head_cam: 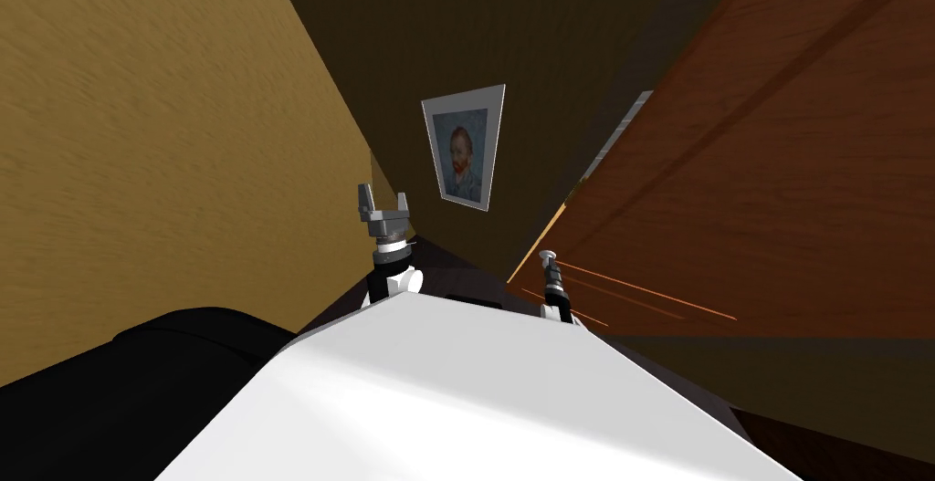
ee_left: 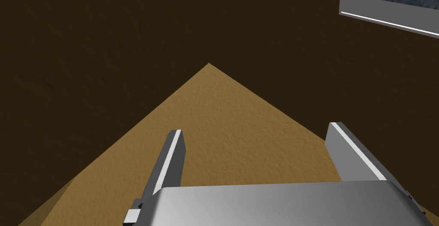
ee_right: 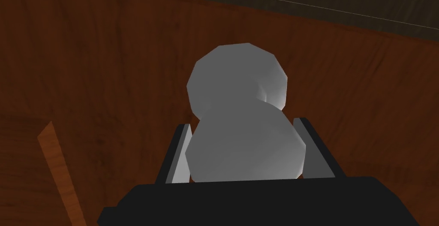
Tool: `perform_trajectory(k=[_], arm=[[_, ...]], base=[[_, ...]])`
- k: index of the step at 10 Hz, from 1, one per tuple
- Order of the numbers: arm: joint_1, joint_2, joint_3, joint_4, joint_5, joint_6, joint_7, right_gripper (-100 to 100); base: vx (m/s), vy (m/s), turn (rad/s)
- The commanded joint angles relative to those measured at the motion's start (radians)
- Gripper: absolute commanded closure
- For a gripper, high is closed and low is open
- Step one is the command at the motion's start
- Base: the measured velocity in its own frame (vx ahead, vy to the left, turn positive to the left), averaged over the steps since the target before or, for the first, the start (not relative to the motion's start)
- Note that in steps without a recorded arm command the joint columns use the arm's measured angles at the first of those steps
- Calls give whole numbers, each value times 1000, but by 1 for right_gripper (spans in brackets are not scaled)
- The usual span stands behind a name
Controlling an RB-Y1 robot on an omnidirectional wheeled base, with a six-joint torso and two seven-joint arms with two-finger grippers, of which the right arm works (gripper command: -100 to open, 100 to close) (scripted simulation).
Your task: Pull the door open
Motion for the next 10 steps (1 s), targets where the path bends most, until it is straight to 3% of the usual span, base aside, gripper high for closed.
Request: perform_trajectory(k=[1,10], arm=[[-2,2,15,-6,-13,-1,-50,100],[-5,-12,61,1,-78,-4,-260,100]], base=[[-25,-9,25],[-33,-8,32]])
